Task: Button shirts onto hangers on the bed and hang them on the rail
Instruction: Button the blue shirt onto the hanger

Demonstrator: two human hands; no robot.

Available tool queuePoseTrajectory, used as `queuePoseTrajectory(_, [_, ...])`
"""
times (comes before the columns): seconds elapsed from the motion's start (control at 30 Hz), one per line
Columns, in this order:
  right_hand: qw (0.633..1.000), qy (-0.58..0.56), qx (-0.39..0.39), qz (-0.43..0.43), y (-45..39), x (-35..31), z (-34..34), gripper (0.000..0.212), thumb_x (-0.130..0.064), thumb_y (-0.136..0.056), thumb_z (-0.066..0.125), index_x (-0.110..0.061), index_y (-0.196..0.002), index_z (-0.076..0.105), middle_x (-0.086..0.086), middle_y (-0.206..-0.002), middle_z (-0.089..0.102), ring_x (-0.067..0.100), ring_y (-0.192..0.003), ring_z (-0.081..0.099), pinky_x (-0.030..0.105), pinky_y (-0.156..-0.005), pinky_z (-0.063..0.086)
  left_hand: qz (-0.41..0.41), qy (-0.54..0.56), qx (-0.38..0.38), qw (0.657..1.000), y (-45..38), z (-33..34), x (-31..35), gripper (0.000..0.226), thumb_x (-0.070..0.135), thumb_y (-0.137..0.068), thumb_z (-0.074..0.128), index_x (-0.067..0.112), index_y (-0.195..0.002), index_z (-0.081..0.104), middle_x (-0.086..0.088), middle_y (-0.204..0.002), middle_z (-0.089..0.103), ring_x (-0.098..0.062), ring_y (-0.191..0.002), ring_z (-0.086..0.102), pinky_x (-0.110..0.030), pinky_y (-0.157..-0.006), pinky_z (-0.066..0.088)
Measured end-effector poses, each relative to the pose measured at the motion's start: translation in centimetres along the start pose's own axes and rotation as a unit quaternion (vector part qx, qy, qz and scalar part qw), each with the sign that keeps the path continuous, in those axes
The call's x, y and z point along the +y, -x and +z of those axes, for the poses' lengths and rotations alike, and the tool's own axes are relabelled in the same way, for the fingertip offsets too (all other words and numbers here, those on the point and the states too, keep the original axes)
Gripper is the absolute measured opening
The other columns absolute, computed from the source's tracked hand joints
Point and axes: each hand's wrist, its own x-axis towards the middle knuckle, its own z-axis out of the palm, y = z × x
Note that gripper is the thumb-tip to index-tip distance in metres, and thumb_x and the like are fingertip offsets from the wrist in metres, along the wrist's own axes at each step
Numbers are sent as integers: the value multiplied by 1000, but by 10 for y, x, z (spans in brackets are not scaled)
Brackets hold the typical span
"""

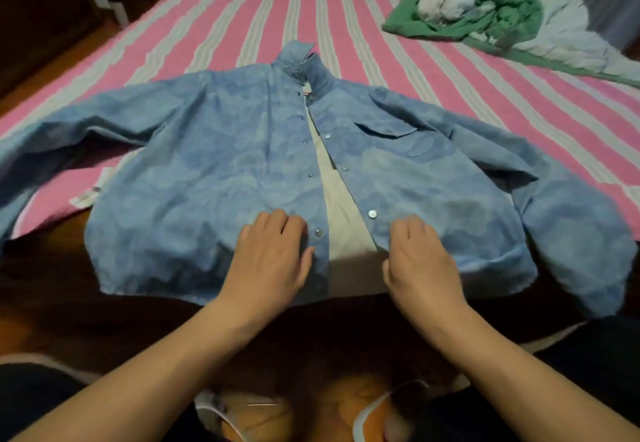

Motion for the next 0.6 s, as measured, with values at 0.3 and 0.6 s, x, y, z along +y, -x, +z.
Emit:
queuePoseTrajectory(0.3, [765, -605, -38, 216, -31, 23, -47, 13, -9, -90, 73, -18, -93, 64, 1, -73, 66, 10, -69, 61, 28, -67, 52, -158, 598, -176, 766, -1, -18, 62, 35, 21, -91, 75, 20, -124, 67, 7, -115, 74, -4, -109, 68, -16, -92, 51])
queuePoseTrajectory(0.6, [906, -381, 42, 178, -41, 0, -45, 19, -34, -90, 72, -21, -83, 60, -5, -79, 66, 12, -78, 64, 31, -73, 50, -276, 520, -22, 808, 5, 2, 52, 17, 4, -87, 70, 17, -79, 61, 7, -58, 50, -8, -57, 47, -26, -60, 41])
